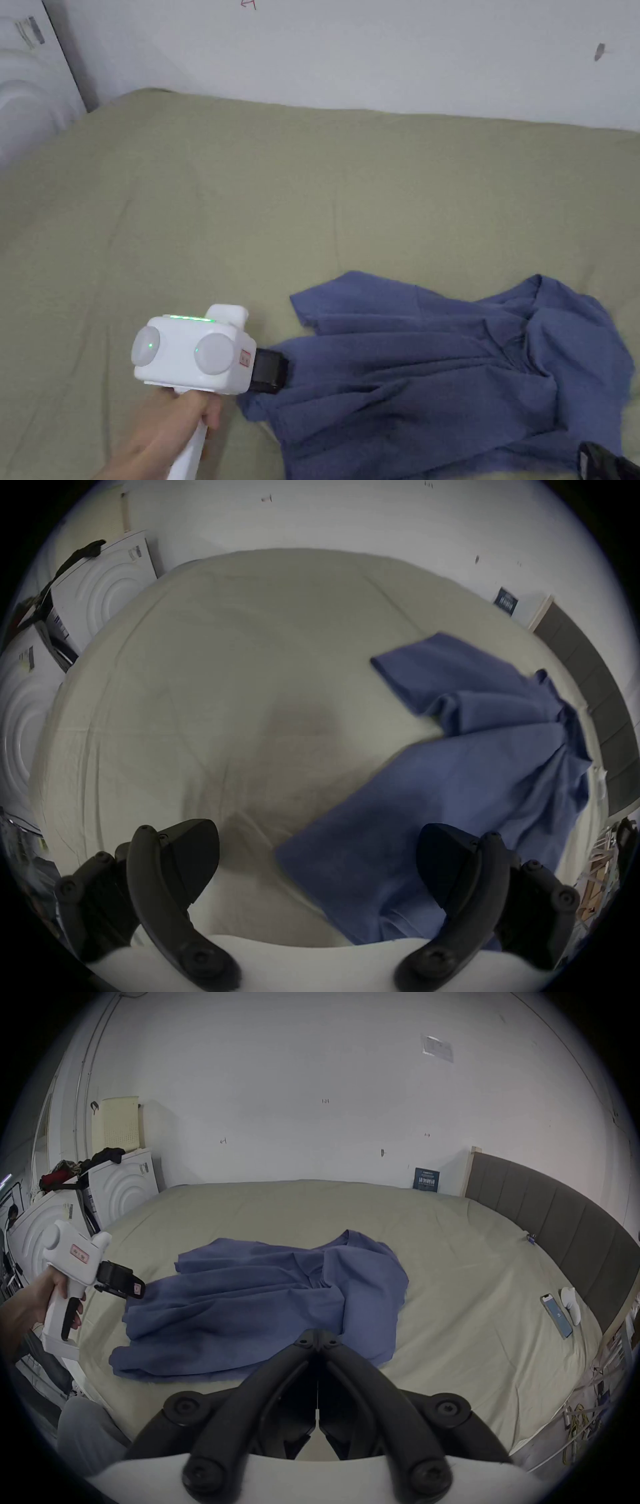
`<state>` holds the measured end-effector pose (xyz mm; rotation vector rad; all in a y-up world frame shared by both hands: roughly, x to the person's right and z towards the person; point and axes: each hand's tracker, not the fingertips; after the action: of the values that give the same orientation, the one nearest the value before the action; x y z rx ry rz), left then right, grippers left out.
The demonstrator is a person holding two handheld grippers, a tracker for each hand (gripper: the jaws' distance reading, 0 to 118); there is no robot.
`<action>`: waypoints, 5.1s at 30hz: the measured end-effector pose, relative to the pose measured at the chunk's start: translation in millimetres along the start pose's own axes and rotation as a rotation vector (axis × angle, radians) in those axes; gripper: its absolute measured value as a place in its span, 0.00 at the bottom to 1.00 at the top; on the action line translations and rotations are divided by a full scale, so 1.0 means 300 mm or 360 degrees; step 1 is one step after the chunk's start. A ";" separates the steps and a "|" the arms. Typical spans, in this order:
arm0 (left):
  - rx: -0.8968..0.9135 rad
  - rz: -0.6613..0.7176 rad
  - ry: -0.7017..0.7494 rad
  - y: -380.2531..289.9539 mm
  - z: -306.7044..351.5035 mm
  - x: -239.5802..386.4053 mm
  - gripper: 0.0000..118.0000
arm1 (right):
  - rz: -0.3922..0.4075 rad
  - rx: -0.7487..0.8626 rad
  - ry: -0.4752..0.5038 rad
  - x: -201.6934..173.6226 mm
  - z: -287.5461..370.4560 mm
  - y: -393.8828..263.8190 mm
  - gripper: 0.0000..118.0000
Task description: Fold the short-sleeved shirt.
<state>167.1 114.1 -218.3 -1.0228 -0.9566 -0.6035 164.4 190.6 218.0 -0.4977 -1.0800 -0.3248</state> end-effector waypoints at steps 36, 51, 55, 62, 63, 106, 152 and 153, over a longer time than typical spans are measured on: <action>0.0108 -0.0035 -0.0148 -0.024 0.154 0.015 0.00 | 0.0121 -0.0796 -0.0118 0.484 -1.137 0.417 0.89; 0.0254 0.0001 -0.0184 0.053 0.401 -0.066 0.00 | 0.0161 -0.0388 -0.0101 0.448 -0.573 0.655 0.04; 0.0441 -0.0012 0.0013 0.105 0.543 -0.100 0.00 | 0.0114 -0.0254 -0.0137 0.479 -0.302 0.736 0.04; 0.0686 0.0056 0.0214 0.215 0.813 -0.194 0.00 | -0.0059 0.0015 -0.0164 0.610 0.043 0.872 0.04; 0.0730 0.0077 0.0206 0.230 0.864 -0.202 0.00 | -0.0091 0.0067 -0.0165 0.620 0.092 0.887 0.04; 0.1113 0.0104 0.0391 0.991 1.047 -0.055 0.00 | -0.0060 0.0337 -0.0386 0.596 -0.249 1.538 0.04; 0.0323 0.0115 0.0115 -0.403 0.458 -0.226 0.00 | -0.0449 -0.0335 -0.0199 0.683 0.129 -0.071 0.04; 0.0318 0.0115 0.0107 -0.415 0.453 -0.229 0.00 | -0.0439 -0.0325 -0.0229 0.674 0.130 -0.085 0.04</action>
<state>-15.5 184.5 -198.2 -0.8501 -0.8976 -0.4695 211.7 187.6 420.0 -0.5601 -1.2653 -0.6545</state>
